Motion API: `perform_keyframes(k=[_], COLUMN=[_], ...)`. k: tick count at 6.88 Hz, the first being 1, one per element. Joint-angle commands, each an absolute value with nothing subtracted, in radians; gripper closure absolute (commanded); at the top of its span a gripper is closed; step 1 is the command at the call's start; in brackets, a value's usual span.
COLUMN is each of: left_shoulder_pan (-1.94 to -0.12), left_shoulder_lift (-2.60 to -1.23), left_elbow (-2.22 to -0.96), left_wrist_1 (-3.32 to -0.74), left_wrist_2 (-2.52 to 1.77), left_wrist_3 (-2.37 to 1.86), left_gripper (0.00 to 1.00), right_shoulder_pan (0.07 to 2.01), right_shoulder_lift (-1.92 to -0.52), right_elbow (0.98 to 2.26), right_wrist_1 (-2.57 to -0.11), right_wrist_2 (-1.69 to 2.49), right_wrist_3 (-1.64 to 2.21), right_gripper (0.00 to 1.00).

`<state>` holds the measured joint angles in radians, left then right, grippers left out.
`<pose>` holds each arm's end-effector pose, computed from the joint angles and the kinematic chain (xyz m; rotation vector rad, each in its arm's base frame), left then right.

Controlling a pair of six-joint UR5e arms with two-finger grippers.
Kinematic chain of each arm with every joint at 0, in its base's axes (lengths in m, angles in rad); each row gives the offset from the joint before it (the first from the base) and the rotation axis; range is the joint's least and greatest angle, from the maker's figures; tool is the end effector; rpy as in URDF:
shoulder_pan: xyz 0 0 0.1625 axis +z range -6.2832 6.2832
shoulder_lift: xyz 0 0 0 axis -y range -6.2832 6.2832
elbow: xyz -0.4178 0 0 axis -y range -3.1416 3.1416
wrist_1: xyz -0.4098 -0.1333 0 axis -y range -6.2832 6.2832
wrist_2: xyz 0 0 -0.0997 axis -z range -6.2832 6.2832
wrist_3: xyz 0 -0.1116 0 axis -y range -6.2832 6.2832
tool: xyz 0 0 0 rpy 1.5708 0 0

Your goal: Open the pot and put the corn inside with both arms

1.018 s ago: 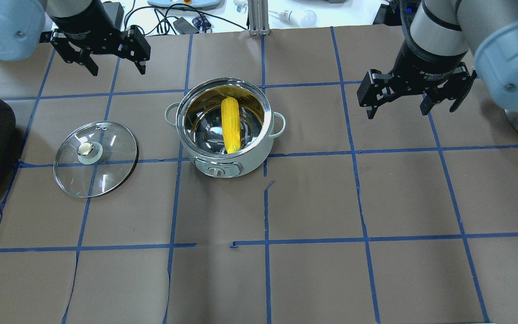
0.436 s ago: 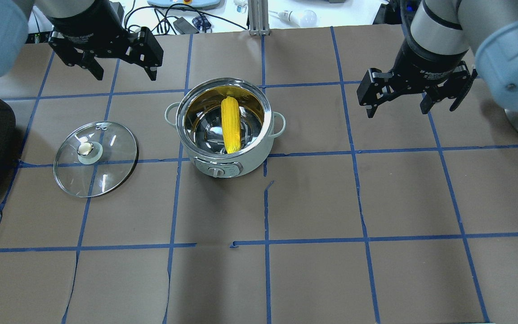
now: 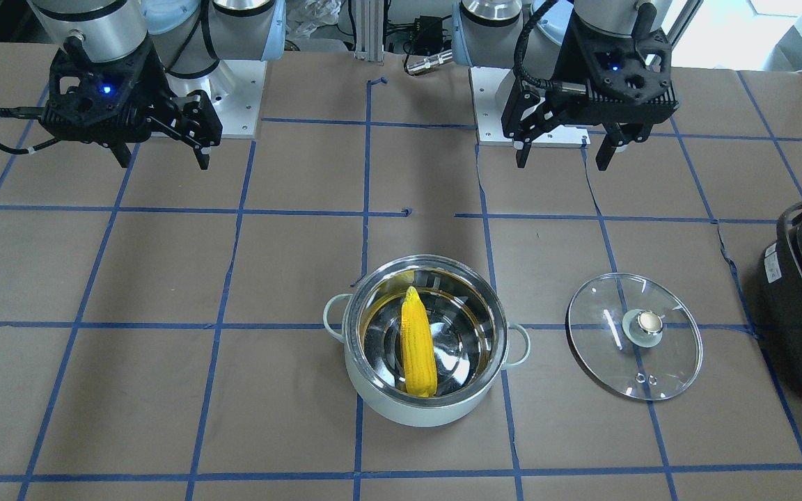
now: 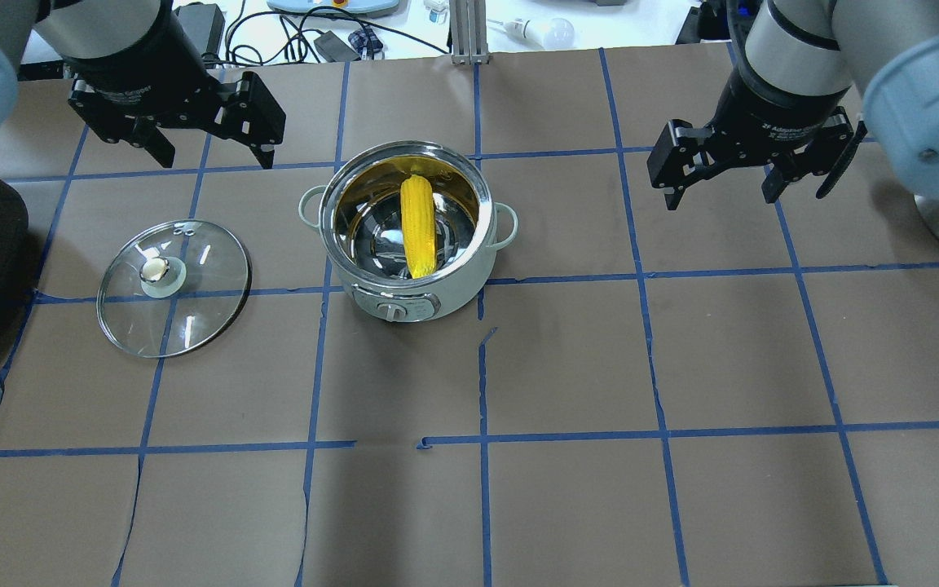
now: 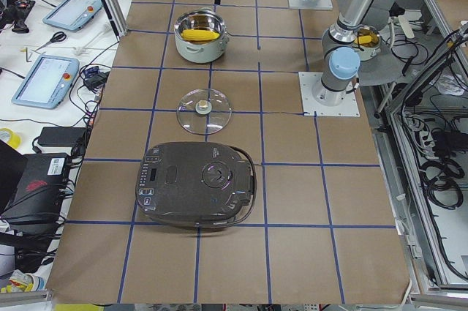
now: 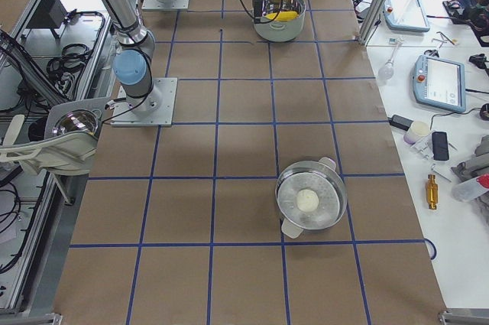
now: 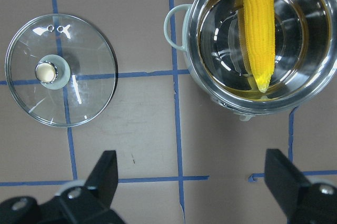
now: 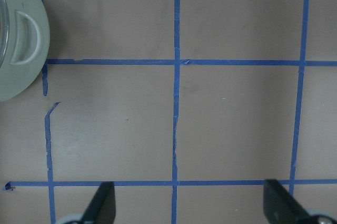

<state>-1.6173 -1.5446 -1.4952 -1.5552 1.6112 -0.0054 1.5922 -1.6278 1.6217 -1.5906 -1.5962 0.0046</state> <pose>-0.1523 -0.5023 0.5227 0.0600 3.0983 -0.1837 0.1409 -0.4856 0.4732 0.0257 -3.1162 0.0409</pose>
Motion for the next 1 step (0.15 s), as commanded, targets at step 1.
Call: perform_keyframes(k=[1], left_shoulder_pan=[-1.586], left_shoulder_lift=[-1.537], left_elbow=[-1.499], left_wrist_1=[-1.562], left_wrist_2=[1.601], left_wrist_3=[0.040], left_gripper=[0.00], right_shoulder_pan=[1.592], right_shoulder_lift=[-1.628], right_elbow=[1.623], right_wrist_1=[-1.591], right_wrist_2=[-1.595], right_wrist_3=[0.006], right_gripper=[0.00])
